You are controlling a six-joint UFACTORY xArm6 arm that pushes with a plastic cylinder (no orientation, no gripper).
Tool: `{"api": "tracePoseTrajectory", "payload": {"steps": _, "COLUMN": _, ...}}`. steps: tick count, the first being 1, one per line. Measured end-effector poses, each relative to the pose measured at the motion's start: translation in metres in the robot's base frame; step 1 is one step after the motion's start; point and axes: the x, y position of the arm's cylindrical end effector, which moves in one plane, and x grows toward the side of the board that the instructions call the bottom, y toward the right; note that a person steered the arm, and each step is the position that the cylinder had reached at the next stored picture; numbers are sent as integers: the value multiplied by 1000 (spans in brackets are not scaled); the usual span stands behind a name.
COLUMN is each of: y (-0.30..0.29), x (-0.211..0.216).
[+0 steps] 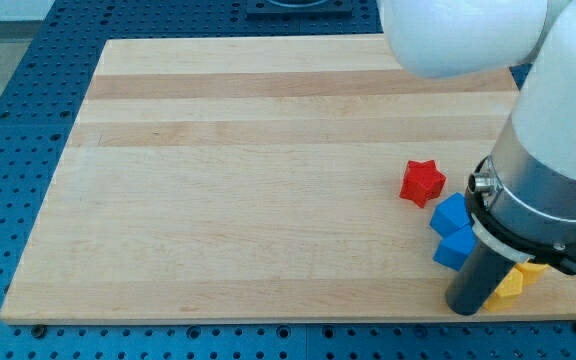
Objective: Push the red star into the blue blocks
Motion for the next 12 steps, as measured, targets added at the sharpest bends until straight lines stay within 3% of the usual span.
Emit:
{"api": "tracePoseTrajectory", "payload": {"steps": 2, "y": -4, "x": -3}}
{"api": "tracePoseTrajectory", "payload": {"steps": 3, "y": -36, "x": -4}}
{"api": "tracePoseTrajectory", "payload": {"steps": 4, "y": -65, "x": -44}}
{"api": "tracePoseTrajectory", "payload": {"steps": 5, "y": -74, "x": -129}}
{"api": "tracePoseTrajectory", "payload": {"steps": 6, "y": -76, "x": -177}}
{"api": "tracePoseTrajectory", "payload": {"steps": 7, "y": -74, "x": -188}}
{"api": "tracePoseTrajectory", "payload": {"steps": 10, "y": -84, "x": -163}}
{"api": "tracePoseTrajectory", "payload": {"steps": 12, "y": -46, "x": -161}}
